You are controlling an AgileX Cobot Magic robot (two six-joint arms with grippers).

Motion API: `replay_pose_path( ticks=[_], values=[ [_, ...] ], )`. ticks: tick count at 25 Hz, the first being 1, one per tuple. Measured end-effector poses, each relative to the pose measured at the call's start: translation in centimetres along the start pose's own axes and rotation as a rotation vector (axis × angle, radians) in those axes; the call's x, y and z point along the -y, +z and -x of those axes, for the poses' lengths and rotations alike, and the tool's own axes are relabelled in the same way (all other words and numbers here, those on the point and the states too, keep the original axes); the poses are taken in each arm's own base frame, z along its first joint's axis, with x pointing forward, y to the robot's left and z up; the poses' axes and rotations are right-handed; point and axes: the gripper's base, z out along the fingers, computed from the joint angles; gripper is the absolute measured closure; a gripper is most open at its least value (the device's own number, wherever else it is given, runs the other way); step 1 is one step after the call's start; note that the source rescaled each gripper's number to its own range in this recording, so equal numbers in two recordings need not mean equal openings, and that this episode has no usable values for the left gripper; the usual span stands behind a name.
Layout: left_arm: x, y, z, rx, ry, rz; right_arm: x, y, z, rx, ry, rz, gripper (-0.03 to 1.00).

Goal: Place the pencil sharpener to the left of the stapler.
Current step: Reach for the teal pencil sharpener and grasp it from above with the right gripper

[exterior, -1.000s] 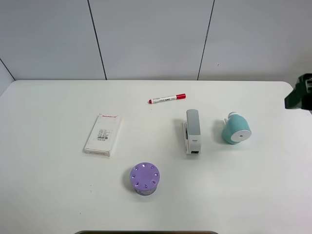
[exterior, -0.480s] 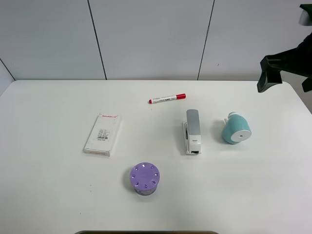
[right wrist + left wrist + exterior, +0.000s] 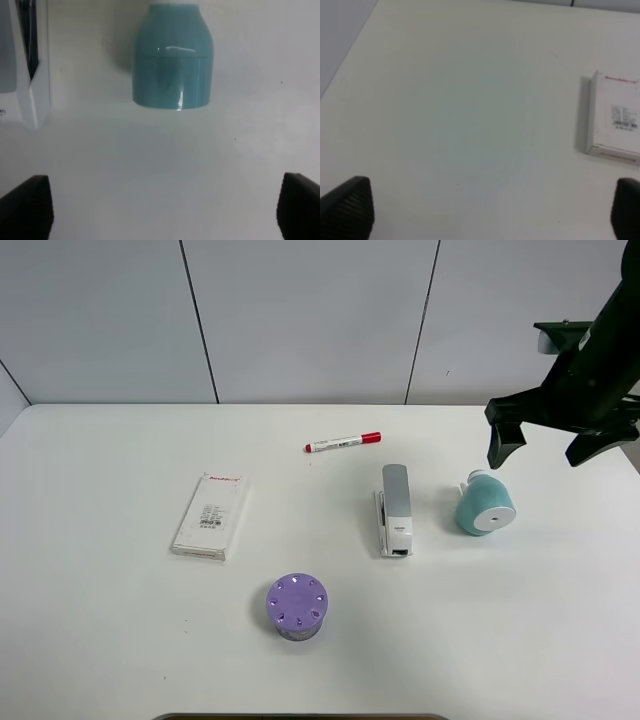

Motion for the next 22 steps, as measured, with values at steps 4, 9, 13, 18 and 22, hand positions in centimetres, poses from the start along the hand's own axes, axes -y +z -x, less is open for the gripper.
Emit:
replay_pose_path(
  ticks=[4, 9, 13, 18, 22],
  values=[
    [0.0, 0.0, 0.0, 0.0, 0.0, 0.0, 0.0, 1.7, 0.8, -0.032, -0.006, -0.003, -0.03],
    [0.0, 0.0, 0.0, 0.0, 0.0, 0.0, 0.0, 4.0, 1.5, -0.08, -0.014, -0.008, -0.03],
    [0.0, 0.0, 0.0, 0.0, 0.0, 0.0, 0.0, 5.4, 2.1, -0.074, -0.015, -0.011, -0.03],
    [0.0, 0.0, 0.0, 0.0, 0.0, 0.0, 0.0, 7.0, 2.5, -0.1, -0.015, -0.013, -0.03],
    [0.0, 0.0, 0.0, 0.0, 0.0, 0.0, 0.0, 8.2, 2.7, -0.122, -0.015, -0.016, -0.03]
  ],
)
